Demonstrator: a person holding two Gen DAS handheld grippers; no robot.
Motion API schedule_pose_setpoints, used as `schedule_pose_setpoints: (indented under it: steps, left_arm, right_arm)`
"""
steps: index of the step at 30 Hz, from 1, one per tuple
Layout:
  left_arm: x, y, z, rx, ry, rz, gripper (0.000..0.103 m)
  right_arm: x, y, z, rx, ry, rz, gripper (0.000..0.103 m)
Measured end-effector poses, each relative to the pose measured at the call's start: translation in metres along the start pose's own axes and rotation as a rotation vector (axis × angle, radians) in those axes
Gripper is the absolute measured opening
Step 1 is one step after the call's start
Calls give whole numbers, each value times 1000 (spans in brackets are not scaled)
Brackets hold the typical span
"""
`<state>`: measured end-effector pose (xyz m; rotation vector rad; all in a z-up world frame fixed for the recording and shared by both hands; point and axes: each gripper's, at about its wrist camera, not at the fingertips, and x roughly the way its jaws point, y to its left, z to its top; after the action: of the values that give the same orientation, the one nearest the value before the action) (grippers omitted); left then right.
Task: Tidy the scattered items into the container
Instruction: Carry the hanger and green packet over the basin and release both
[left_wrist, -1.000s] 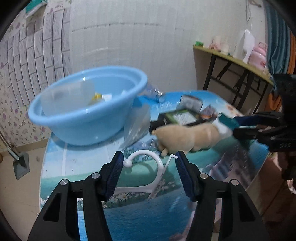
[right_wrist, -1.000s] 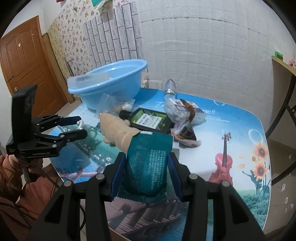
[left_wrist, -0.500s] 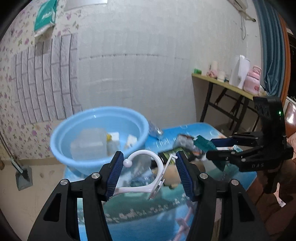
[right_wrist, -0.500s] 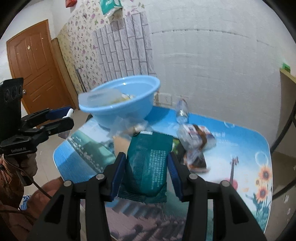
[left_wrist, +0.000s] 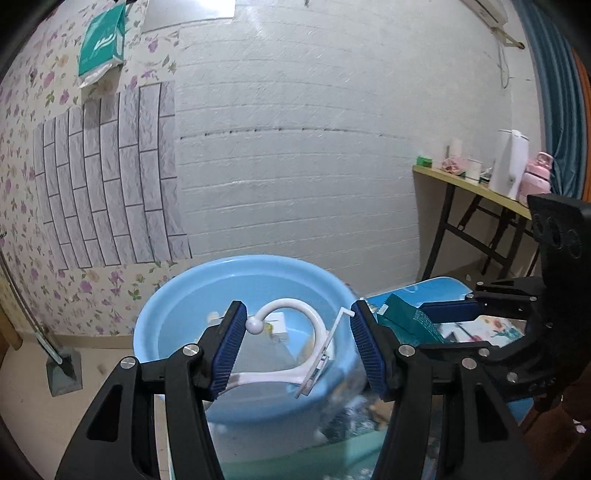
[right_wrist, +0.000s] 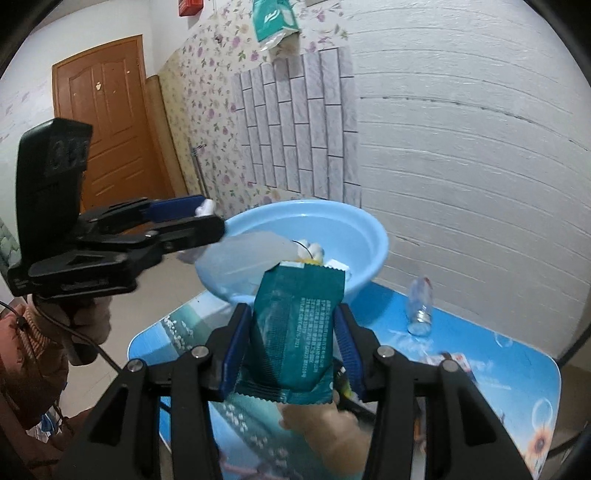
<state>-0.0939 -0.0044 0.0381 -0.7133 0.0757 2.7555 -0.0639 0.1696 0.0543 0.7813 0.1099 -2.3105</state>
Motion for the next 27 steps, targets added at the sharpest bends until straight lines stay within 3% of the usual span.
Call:
schedule_pose_setpoints:
  steps: [16, 20, 27]
  left_arm:
    - [56, 43, 2, -22, 41, 26, 59]
    - [58, 45, 3, -20, 33, 44, 72]
    - [48, 49, -3, -54, 27, 43, 74]
  right_arm:
    - [71, -13, 37, -11, 40, 31, 45]
    - [85, -16, 40, 8, 56, 22, 46]
    - [97, -23, 34, 40, 86, -21, 47]
